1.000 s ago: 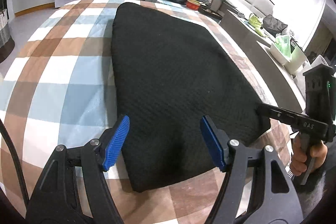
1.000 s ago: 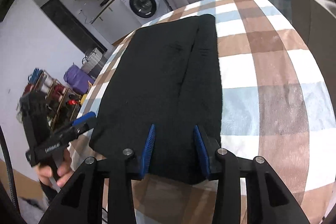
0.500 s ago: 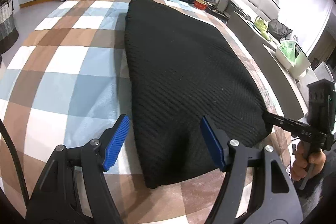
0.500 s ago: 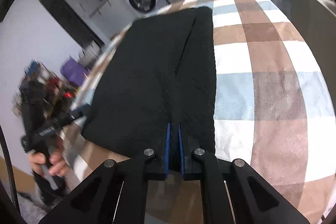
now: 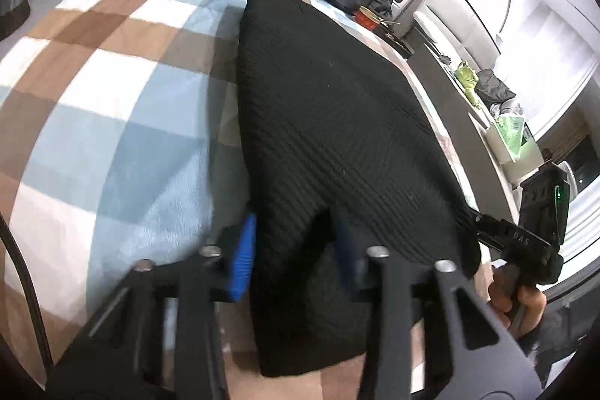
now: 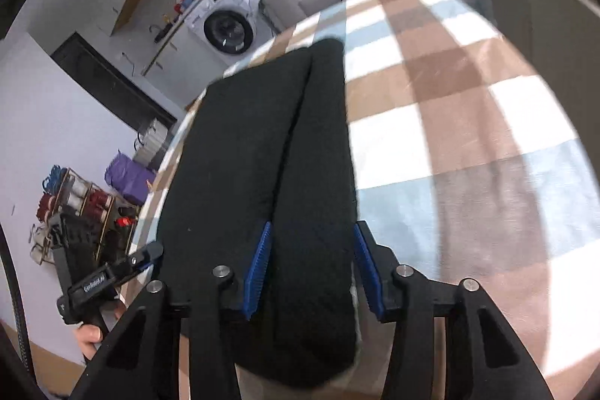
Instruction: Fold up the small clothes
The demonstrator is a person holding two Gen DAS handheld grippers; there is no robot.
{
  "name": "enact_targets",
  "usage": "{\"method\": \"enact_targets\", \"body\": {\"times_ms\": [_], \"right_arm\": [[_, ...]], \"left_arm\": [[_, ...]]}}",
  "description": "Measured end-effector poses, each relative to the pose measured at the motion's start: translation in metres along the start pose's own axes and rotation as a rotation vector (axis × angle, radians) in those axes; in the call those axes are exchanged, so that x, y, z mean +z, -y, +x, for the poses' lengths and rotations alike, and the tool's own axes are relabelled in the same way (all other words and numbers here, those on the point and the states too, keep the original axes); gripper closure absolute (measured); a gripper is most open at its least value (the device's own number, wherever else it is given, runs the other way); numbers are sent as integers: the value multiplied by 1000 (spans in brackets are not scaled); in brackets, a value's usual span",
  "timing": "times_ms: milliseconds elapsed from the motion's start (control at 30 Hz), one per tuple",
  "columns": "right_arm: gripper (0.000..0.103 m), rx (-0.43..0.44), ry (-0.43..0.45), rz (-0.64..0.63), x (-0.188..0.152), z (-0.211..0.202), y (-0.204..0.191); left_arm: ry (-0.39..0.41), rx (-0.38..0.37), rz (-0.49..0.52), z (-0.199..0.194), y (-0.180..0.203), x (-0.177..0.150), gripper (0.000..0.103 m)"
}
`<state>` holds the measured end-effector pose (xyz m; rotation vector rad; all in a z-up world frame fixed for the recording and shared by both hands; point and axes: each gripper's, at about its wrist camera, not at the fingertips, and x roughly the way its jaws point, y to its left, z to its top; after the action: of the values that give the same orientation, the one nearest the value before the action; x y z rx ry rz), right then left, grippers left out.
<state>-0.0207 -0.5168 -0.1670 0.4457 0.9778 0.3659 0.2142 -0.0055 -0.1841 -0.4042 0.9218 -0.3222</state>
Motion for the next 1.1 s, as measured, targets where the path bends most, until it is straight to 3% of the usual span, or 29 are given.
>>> {"method": "enact_targets", "body": {"times_ms": [67, 200, 400, 533, 633, 733, 800, 867, 900, 967, 1000, 1100], "right_arm": [[79, 7, 2, -13, -1, 4, -4], [84, 33, -11, 12, 3, 14, -7], [84, -29, 12, 15, 29, 34, -18], [83, -81, 28, 4, 32, 38, -22], [71, -136, 37, -12, 29, 31, -22], [56, -200, 85, -32, 25, 8, -22], [43, -206, 136, -82, 19, -14, -27], [11, -201, 177, -130, 13, -31, -30], [3, -198, 201, -171, 7, -40, -35], [0, -200, 244, -235, -1, -52, -43], [0, -195, 266, -260, -8, -57, -47], [0, -166, 291, -286, -21, -61, -51]], "left_arm": [[7, -1, 18, 4, 1, 5, 87], [21, 39, 53, 16, 5, 22, 89], [31, 107, 84, 43, 10, 60, 89], [37, 116, 86, 45, 10, 67, 89], [57, 134, 101, 35, 9, 64, 84], [97, 157, 137, 14, 10, 54, 68], [147, 186, 169, -6, 14, 43, 42], [212, 203, 220, -27, 19, 32, 22], [239, 205, 240, -34, 21, 27, 16], [296, 202, 275, -50, 26, 18, 12], [316, 196, 287, -57, 28, 13, 3], [367, 158, 296, -70, 30, 2, 1]]}}
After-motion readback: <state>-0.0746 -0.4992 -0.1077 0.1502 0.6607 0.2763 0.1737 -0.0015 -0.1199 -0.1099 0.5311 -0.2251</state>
